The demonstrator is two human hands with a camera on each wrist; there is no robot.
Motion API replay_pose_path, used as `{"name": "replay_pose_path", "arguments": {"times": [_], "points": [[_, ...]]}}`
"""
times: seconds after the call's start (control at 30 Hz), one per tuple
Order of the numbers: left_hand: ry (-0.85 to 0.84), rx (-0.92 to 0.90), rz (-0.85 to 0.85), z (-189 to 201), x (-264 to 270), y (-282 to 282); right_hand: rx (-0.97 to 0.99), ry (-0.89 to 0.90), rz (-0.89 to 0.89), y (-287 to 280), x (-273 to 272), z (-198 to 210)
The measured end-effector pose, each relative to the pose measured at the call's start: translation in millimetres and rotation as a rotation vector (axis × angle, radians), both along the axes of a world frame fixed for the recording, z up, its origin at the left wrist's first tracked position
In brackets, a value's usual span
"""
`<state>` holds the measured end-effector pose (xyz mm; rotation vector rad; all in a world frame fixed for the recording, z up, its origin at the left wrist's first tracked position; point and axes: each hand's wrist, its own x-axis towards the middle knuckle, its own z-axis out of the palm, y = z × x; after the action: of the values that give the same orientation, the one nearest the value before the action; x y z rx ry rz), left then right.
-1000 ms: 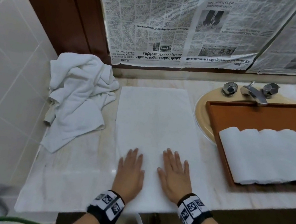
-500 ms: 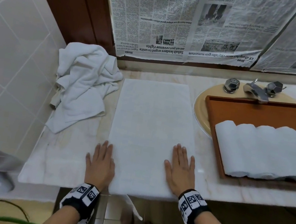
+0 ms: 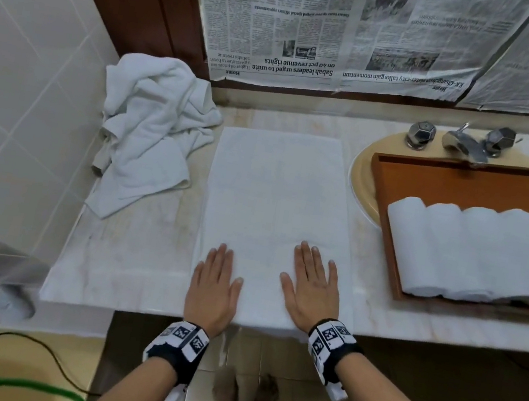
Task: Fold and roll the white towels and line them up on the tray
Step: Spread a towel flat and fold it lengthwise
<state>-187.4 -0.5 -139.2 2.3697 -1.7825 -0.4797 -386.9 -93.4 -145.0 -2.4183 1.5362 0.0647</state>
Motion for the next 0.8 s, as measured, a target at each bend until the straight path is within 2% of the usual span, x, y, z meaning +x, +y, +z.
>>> {"name": "replay_pose_path", "arguments": {"times": [0.17,0.33,0.5,0.8], "points": [[-0.04,0.015,0.036,3.3,37.5,24.0,0.006,0.016,-0.013,1.3,0.9,2.6],[0.11,-0.128,0.141,10.3,65.2,33.8,0.004,0.023,-0.023,1.2,2.0,1.3],[0.158,-0.22,0.087,14.6,70.7,41.3,-0.001,0.009,-0.024,1.2,2.5,2.1],[0.077,0.074,0.105,25.5,80.3,37.0,0.043,0.009,-0.044,2.2,6.2,4.7]]}}
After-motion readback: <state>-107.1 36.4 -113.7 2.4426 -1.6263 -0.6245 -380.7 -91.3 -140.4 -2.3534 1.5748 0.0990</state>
